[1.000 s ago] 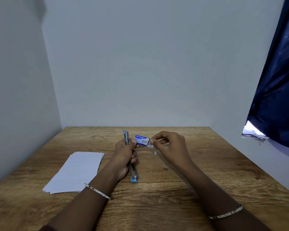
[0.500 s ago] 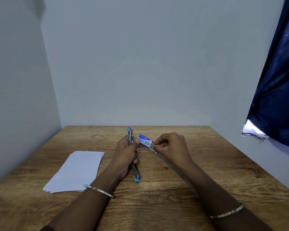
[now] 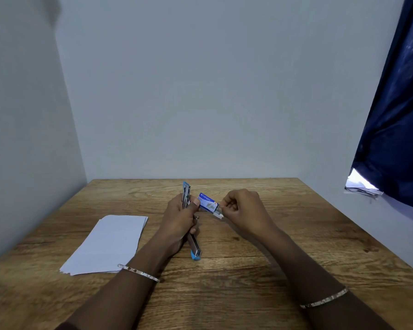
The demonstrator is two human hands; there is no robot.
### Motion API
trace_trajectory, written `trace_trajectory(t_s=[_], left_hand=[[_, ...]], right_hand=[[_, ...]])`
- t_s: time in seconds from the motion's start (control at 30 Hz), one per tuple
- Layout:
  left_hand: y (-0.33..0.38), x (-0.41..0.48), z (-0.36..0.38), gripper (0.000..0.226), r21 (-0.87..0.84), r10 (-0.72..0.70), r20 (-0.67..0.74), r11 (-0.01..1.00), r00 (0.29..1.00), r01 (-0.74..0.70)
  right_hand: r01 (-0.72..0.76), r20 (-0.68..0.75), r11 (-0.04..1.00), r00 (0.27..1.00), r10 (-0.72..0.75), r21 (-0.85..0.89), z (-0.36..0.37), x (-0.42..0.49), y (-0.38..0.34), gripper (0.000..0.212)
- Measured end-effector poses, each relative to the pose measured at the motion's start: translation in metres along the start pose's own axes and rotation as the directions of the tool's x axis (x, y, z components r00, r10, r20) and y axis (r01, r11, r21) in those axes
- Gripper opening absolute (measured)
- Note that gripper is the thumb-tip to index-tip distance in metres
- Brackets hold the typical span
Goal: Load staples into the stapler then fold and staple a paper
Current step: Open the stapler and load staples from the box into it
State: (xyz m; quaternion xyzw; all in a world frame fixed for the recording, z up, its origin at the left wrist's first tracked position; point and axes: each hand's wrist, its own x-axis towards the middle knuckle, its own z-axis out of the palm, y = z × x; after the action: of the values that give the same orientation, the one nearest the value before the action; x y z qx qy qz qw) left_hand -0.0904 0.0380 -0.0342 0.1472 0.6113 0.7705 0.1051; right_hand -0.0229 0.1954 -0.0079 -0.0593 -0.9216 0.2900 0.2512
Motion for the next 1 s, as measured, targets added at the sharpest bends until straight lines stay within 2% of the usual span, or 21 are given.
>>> trace_trajectory(t_s=[0.47,0.7,1.0], left_hand=[[0.003,0.0,0.0,0.014,-0.046,-0.04,-0.041,0.998,0.998,0.038],[0.001,0.002,0.0,0.013,-0.04,-0.061,-0.052,0.997,0.997,0.059],[-0.002,0.004,-0.001,0.011,0.123,0.006,-0.01,0.992,1.0,-0.004]], right_hand=[[0.115,0.084,0.993,0.99,-0.113,-0.023,-0.004,-0.002,0.003,0.028],[0.147,0.24,0.987,0.962,-0.129,-0.062,-0.016,-0.002,0.002,0.035],[0.142,0.344,0.99,0.93,-0.132,-0.004,-0.023,-0.003,0.006,0.022]])
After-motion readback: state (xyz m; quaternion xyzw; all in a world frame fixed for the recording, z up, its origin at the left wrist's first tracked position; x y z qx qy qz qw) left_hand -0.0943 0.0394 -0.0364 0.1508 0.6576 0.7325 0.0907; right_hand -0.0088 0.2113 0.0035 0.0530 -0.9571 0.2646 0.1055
